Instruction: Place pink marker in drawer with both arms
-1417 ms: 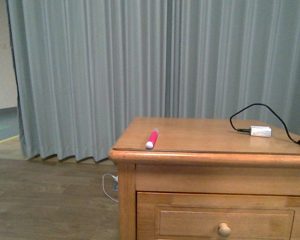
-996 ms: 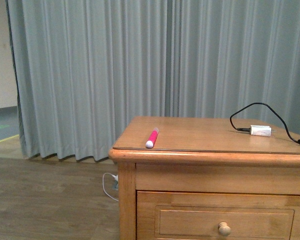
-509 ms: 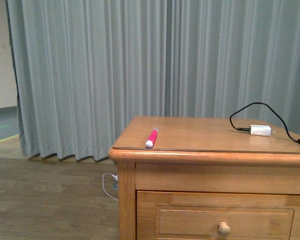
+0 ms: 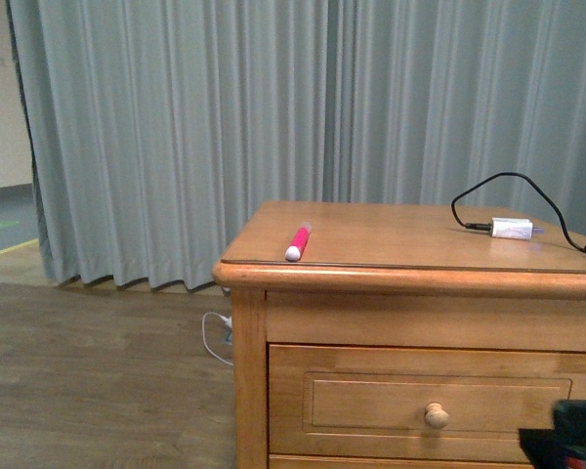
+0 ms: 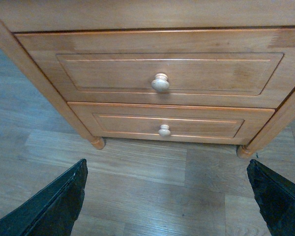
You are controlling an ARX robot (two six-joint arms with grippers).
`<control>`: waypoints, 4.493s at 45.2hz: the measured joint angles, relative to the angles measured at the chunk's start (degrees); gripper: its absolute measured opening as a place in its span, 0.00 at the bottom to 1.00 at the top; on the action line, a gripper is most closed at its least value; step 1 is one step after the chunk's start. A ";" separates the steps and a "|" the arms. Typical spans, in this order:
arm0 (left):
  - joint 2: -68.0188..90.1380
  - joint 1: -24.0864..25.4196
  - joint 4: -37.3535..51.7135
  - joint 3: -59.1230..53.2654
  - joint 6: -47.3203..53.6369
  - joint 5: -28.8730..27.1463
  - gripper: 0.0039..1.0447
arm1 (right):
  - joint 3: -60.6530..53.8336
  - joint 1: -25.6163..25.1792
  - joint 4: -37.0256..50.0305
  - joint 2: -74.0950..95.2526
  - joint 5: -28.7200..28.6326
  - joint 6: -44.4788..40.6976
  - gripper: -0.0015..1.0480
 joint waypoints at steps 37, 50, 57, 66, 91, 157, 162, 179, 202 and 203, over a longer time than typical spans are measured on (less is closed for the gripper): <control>0.00 0.00 0.00 0.00 0.00 0.00 0.94 | 29.51 1.44 19.82 47.45 4.96 -3.69 0.92; 0.00 0.00 0.00 0.00 0.00 0.00 0.94 | 32.92 0.55 20.63 51.32 5.22 -4.37 0.92; 0.00 0.00 0.00 0.00 0.00 0.02 0.94 | 33.44 0.33 20.31 51.82 5.46 -4.61 0.85; 0.00 0.00 0.00 0.00 0.00 0.00 0.94 | 34.18 -0.15 19.58 53.05 5.51 -4.90 0.91; 0.00 0.00 0.00 0.00 0.00 0.00 0.94 | 34.51 -0.76 17.73 53.09 6.67 -4.98 0.23; 0.00 0.00 0.00 0.00 0.00 0.00 0.94 | -1.57 -5.20 -30.42 -26.18 -7.50 -2.67 0.92; 0.00 0.00 0.00 0.00 0.00 0.02 0.94 | 1.53 -6.78 -36.79 -31.69 -9.44 -4.94 0.92; 0.00 0.00 0.00 0.00 0.00 0.00 0.94 | 3.15 -8.94 -37.97 -34.34 -10.38 -5.53 0.92; 52.94 -16.94 28.33 20.33 0.83 -10.43 0.94 | 3.15 -8.96 -37.97 -34.36 -10.49 -5.40 0.92; 55.56 -17.29 28.46 22.10 1.20 -10.34 0.94 | 3.15 -8.96 -37.97 -34.36 -10.49 -5.40 0.92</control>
